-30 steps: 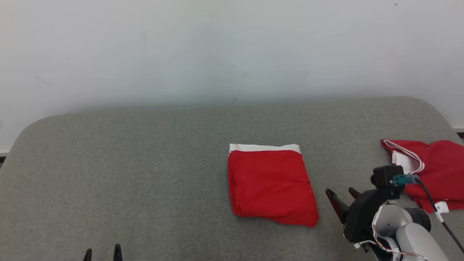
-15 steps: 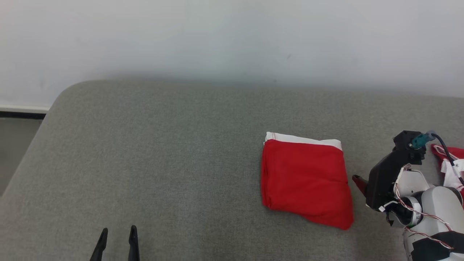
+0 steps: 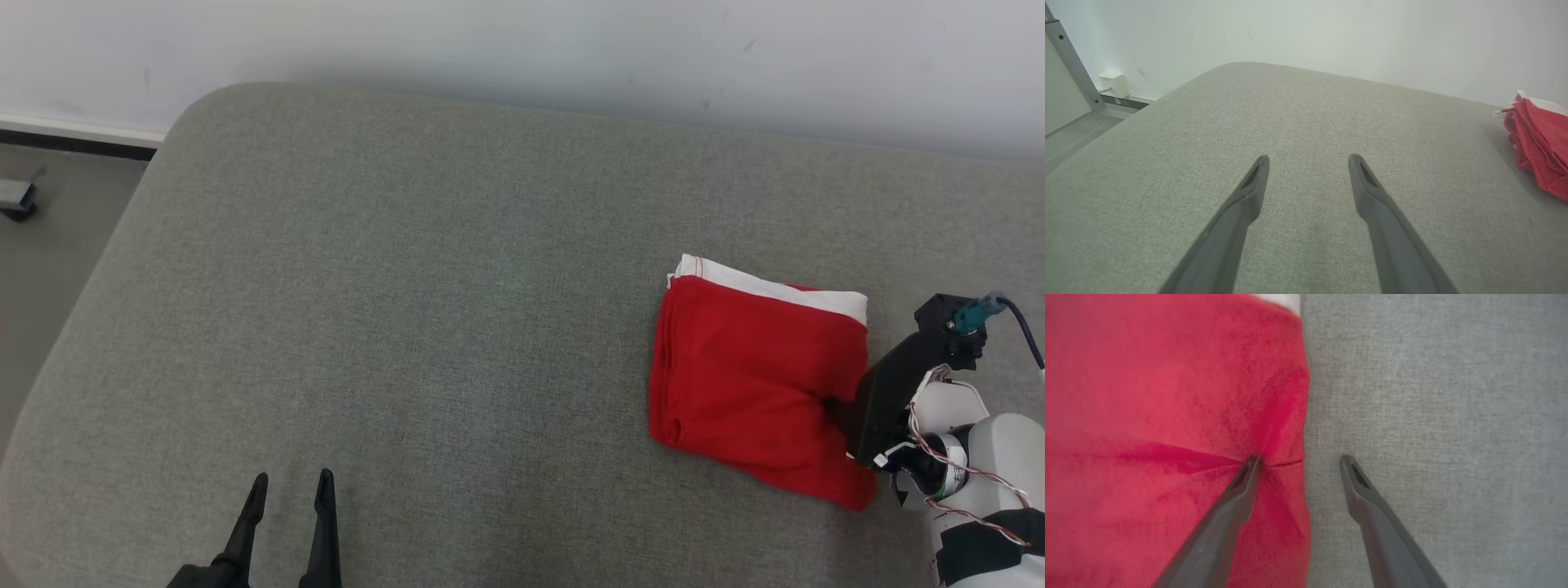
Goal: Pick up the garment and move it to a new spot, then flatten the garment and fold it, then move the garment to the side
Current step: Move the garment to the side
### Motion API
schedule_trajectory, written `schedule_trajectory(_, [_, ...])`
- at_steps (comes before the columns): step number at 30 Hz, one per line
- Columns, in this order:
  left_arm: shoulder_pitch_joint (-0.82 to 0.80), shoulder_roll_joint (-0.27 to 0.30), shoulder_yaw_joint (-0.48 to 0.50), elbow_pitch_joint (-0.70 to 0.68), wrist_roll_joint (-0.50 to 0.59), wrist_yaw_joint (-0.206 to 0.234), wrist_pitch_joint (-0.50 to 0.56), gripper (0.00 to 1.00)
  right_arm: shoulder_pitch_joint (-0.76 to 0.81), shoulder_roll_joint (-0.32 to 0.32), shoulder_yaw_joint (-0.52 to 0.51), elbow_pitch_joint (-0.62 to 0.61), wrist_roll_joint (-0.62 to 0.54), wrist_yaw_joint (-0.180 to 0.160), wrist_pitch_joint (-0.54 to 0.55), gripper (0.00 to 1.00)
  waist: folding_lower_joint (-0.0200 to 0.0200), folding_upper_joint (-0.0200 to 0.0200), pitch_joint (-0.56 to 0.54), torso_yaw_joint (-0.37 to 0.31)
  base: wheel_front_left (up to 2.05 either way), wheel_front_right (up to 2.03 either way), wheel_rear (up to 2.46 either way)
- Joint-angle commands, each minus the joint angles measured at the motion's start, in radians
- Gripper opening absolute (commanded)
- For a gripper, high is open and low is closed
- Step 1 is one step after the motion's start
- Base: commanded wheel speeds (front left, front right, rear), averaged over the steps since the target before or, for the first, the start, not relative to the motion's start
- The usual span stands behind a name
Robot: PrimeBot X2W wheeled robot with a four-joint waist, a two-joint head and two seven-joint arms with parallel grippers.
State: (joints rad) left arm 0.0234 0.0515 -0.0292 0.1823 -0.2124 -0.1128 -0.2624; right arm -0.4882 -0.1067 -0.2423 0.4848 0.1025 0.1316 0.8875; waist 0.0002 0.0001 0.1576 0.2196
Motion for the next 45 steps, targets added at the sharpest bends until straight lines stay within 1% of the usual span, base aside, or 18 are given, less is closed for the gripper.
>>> schedule_trajectory(1, [-0.016, -0.002, -0.005, -0.005, -0.003, 0.006, -0.003, 1.00, 0.002, 0.009, 0.004, 0.021, -0.002, -0.003, 0.007, 1.00, -0.0002, -0.0001, 0.036, 0.029, 0.00, 0.00, 0.00])
schedule_trajectory(2, [-0.019, -0.002, -0.008, -0.005, -0.007, 0.007, -0.003, 1.00, 0.006, 0.013, 0.011, 0.030, 0.001, -0.003, 0.018, 0.79, -0.0002, -0.0001, 0.041, 0.030, 0.00, 0.00, 0.00])
schedule_trajectory(3, [-0.021, -0.002, -0.011, -0.004, -0.009, 0.010, -0.003, 1.00, 0.007, 0.014, 0.022, 0.037, 0.004, -0.001, 0.023, 0.33, -0.0002, -0.0001, 0.044, 0.030, 0.00, 0.00, 0.00])
schedule_trajectory(4, [-0.024, -0.002, -0.013, -0.004, -0.009, 0.012, -0.003, 1.00, 0.007, 0.010, 0.037, 0.040, 0.000, 0.000, 0.027, 0.11, -0.0002, -0.0001, 0.047, 0.029, 0.00, 0.00, 0.00])
schedule_trajectory(5, [-0.027, -0.002, -0.013, -0.003, -0.011, 0.015, -0.003, 1.00, 0.007, 0.000, 0.051, 0.041, -0.003, -0.001, 0.030, 0.00, -0.0002, -0.0001, 0.049, 0.028, 0.00, 0.00, 0.00])
schedule_trajectory(10, [-0.037, -0.002, -0.015, -0.016, -0.022, 0.023, -0.003, 1.00, -0.036, -0.095, 0.169, -0.020, -0.004, -0.003, 0.043, 0.00, -0.0002, -0.0001, 0.058, -0.002, 0.00, 0.00, 0.00])
schedule_trajectory(14, [-0.046, -0.002, -0.018, -0.029, -0.034, 0.024, -0.003, 1.00, -0.085, -0.155, 0.284, -0.098, 0.035, -0.003, 0.084, 0.00, -0.0002, -0.0001, 0.062, -0.043, 0.00, 0.00, 0.00])
schedule_trajectory(18, [-0.056, -0.002, -0.022, -0.042, -0.052, 0.029, -0.003, 1.00, -0.129, -0.224, 0.382, -0.189, 0.085, -0.003, 0.139, 0.00, -0.0002, -0.0001, 0.072, -0.101, 0.00, 0.00, 0.00])
schedule_trajectory(23, [-0.074, -0.002, -0.023, -0.051, -0.063, 0.027, -0.003, 1.00, -0.193, -0.297, 0.447, -0.272, 0.135, -0.003, 0.189, 0.00, -0.0002, -0.0001, 0.092, -0.182, 0.00, 0.00, 0.00])
schedule_trajectory(24, [-0.079, -0.002, -0.026, -0.053, -0.066, 0.026, -0.003, 1.00, -0.203, -0.308, 0.450, -0.281, 0.143, -0.003, 0.196, 0.00, -0.0002, -0.0001, 0.098, -0.197, 0.00, 0.00, 0.00])
schedule_trajectory(25, [-0.079, -0.002, -0.026, -0.053, -0.066, 0.026, -0.003, 1.00, -0.203, -0.308, 0.450, -0.281, 0.143, -0.003, 0.196, 0.00, -0.0002, -0.0001, 0.098, -0.197, 0.00, 0.00, 0.00])
schedule_trajectory(28, [-0.095, -0.001, -0.025, -0.063, -0.069, 0.024, -0.003, 1.00, -0.234, -0.328, 0.457, -0.309, 0.159, -0.003, 0.207, 0.00, -0.0002, -0.0001, 0.120, -0.240, 0.00, 0.00, 0.00])
schedule_trajectory(30, [-0.112, -0.001, -0.024, -0.068, -0.067, 0.017, -0.003, 1.00, -0.257, -0.352, 0.446, -0.324, 0.163, -0.003, 0.203, 0.00, -0.0002, -0.0001, 0.142, -0.275, 0.00, 0.00, 0.00])
schedule_trajectory(36, [-0.138, -0.001, -0.012, -0.079, -0.041, 0.005, -0.003, 1.00, -0.280, -0.377, 0.407, -0.354, 0.174, -0.003, 0.190, 0.00, -0.0002, -0.0001, 0.180, -0.337, 0.00, 0.00, 0.00])
schedule_trajectory(41, [-0.153, -0.001, -0.011, -0.095, -0.025, 0.000, -0.003, 1.00, -0.280, -0.404, 0.373, -0.379, 0.163, -0.003, 0.191, 0.00, -0.0002, -0.0001, 0.208, -0.375, 0.00, 0.00, 0.00])
schedule_trajectory(45, [-0.164, -0.001, -0.011, -0.100, -0.013, -0.007, -0.003, 1.00, -0.272, -0.443, 0.356, -0.379, 0.162, -0.003, 0.190, 0.00, -0.0002, -0.0001, 0.227, -0.392, 0.00, 0.00, 0.00])
